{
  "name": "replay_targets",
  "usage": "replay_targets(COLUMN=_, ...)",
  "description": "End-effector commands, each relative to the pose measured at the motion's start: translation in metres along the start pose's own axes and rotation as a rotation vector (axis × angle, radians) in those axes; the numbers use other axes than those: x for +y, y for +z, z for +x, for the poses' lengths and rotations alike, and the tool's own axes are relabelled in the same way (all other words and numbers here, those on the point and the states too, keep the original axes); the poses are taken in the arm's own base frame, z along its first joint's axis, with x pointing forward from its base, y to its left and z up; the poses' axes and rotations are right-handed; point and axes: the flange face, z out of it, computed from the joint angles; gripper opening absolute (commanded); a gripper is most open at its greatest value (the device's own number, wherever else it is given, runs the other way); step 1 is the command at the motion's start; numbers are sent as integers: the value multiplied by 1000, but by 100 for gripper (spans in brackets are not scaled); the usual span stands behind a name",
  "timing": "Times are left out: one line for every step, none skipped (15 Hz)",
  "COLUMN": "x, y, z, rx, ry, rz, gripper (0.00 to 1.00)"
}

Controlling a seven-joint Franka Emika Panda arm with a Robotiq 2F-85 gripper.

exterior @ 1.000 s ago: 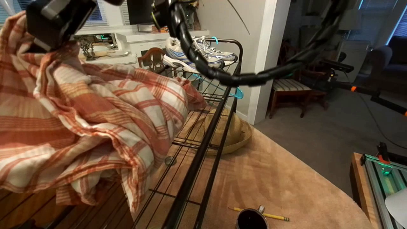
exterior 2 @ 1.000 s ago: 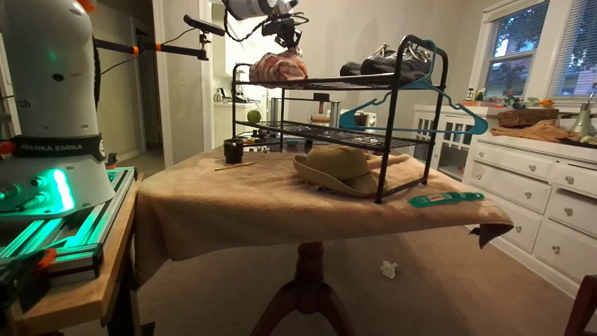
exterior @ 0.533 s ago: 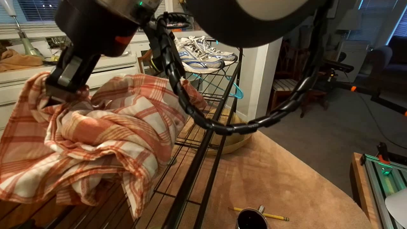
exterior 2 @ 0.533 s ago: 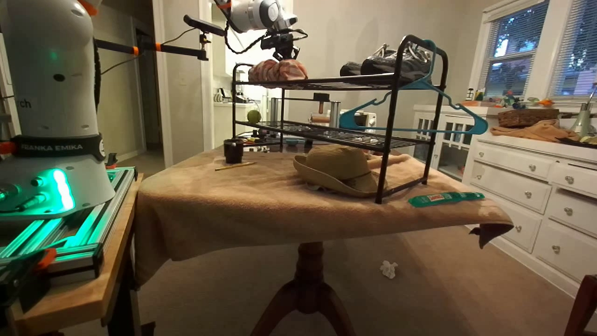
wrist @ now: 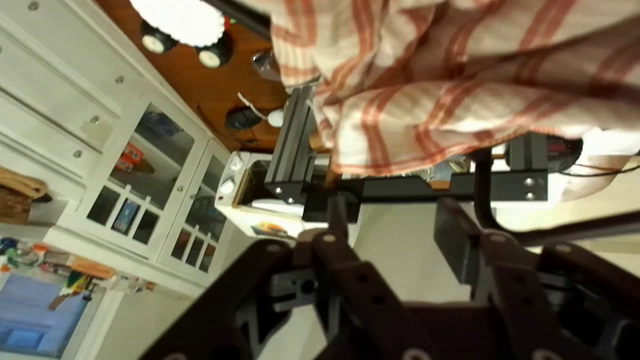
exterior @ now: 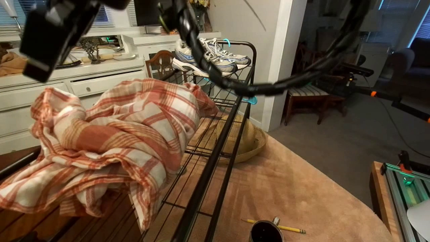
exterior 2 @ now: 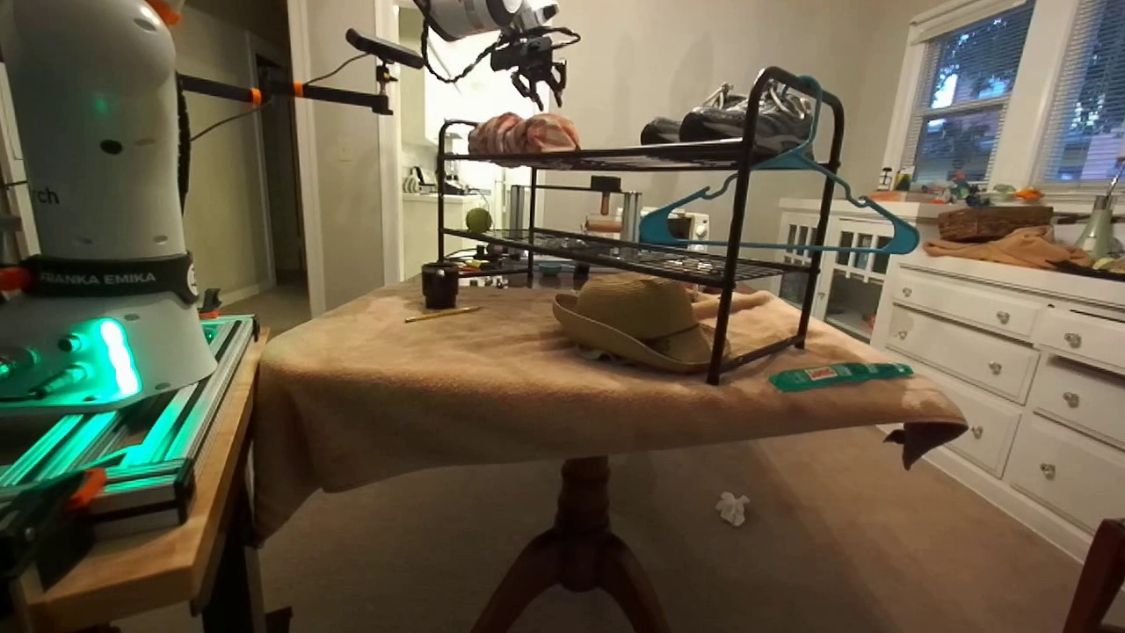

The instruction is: Fold the blanket in half

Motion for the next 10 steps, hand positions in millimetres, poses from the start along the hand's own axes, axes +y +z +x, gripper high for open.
replay_targets(x=3, y=-70, z=2, rx=2, ry=-10, rz=-32, gripper=83)
replay_targets(x=4, y=-86, z=-4, rx=-31, ry=2, rz=-36, gripper=90)
replay_targets(x=5, y=-105, z=-19, rx=-64, ry=6, rz=-29, gripper=99)
replay_targets(x=4, y=-121, z=-26, rx=-98, ry=16, rz=-25, gripper=100)
replay_targets(x=4, y=-135, z=-35, rx=-109, ry=25, rz=-6, gripper=100)
replay_targets(x=4, y=-151, z=-44, rx=-123, ry=38, rz=12, gripper=100)
replay_targets(x=3, y=-168, z=-53, rx=-139, ry=53, rz=33, gripper=100)
replay_targets(x=1, y=-184, z=-63, rx=-153, ry=65, rz=60, gripper=100)
replay_targets(x=-1, y=-202, z=-72, rx=-191, ry=89, rz=89, gripper=100)
replay_targets(x=-4, y=-219, z=-83, rx=-222, ry=106, rz=108, gripper=100)
